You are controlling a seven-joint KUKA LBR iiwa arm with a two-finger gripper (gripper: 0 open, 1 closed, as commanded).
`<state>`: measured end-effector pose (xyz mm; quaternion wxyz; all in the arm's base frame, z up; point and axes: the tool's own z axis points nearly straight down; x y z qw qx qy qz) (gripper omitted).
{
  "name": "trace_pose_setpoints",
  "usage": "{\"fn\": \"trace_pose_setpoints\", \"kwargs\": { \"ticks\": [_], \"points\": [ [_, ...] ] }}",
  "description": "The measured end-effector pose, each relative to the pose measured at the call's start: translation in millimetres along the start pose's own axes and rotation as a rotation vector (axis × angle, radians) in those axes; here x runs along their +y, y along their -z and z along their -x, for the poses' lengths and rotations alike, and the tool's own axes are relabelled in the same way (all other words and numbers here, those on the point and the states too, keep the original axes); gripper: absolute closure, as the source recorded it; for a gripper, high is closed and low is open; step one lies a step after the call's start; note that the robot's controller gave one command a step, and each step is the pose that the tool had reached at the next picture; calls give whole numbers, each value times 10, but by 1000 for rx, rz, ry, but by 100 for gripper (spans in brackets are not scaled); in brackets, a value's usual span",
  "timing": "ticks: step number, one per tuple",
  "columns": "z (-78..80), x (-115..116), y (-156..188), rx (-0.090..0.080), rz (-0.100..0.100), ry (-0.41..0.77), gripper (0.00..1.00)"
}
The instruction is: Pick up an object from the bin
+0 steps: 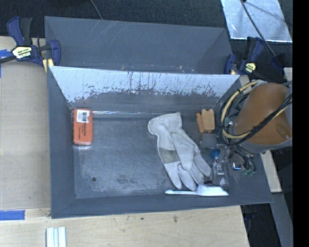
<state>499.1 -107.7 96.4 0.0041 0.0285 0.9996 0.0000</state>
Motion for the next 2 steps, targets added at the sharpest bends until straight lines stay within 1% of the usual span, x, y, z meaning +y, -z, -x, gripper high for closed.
{"fn": "trace_pose_setpoints", "kwargs": {
  "ticks": [1,2],
  "points": [
    [-46,-227,-247,-1,-2,135,100],
    [-46,-227,-247,-1,-2,136,100]
  ]
}}
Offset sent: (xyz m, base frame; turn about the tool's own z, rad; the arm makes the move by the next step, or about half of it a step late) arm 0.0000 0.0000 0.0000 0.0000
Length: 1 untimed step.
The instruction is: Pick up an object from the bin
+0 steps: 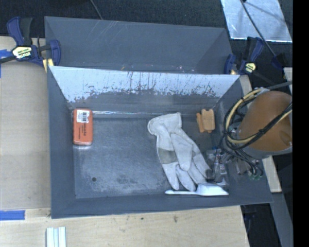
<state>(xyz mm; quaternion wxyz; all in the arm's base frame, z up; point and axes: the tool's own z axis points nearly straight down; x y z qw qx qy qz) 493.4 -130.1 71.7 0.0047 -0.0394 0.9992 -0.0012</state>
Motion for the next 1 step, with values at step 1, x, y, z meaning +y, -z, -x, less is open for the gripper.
{"fn": "trace_pose_setpoints", "kwargs": {
  "ticks": [1],
  "points": [
    [-22,9,70,9,3,-1,100]
  ]
}}
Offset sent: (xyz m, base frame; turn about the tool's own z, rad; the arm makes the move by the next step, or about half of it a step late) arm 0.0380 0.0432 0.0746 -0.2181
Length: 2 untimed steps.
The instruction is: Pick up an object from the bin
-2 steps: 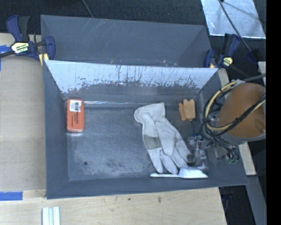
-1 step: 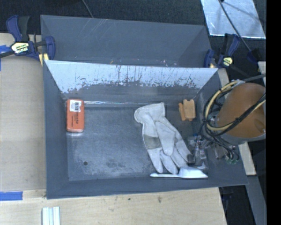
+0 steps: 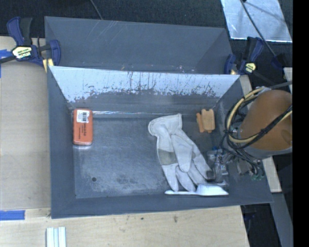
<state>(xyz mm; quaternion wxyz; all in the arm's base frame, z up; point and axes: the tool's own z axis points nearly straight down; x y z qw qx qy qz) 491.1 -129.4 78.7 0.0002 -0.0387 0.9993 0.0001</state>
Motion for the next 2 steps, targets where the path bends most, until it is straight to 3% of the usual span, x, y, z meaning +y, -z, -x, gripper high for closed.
{"fn": "trace_pose_setpoints", "kwargs": {
  "ticks": [1,2],
  "points": [
    [278,232,483,-3,-2,149,100],
    [372,221,612,-7,0,187,100]
  ]
}}
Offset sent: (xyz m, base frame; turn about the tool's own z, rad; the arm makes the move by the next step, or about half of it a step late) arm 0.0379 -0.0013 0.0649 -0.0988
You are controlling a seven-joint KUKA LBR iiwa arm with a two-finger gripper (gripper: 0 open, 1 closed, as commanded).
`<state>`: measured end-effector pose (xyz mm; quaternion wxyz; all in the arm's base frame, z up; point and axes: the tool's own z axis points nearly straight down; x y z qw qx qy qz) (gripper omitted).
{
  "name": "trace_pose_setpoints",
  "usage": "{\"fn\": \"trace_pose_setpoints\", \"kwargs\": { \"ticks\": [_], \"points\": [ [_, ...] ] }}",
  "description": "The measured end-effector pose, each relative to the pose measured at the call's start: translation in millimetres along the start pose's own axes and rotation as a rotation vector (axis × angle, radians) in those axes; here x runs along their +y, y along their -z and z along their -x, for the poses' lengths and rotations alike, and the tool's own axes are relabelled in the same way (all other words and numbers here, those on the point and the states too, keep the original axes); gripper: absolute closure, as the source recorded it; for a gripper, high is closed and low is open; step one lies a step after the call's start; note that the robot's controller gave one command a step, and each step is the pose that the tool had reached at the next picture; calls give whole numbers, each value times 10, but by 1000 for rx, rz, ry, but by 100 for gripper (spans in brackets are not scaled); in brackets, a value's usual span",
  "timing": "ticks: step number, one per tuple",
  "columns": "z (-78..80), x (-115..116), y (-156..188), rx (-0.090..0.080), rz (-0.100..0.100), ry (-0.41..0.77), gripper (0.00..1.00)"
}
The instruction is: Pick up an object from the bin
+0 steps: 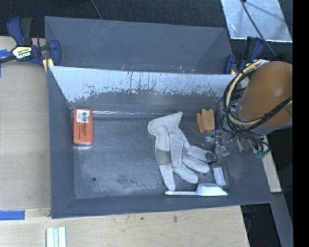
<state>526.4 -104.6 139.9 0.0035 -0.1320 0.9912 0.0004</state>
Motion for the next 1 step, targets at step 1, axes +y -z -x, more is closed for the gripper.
{"fn": "trace_pose_setpoints", "kwargs": {
  "ticks": [1],
  "points": [
    [431,20,1122,5,0,-72,100]
  ]
}}
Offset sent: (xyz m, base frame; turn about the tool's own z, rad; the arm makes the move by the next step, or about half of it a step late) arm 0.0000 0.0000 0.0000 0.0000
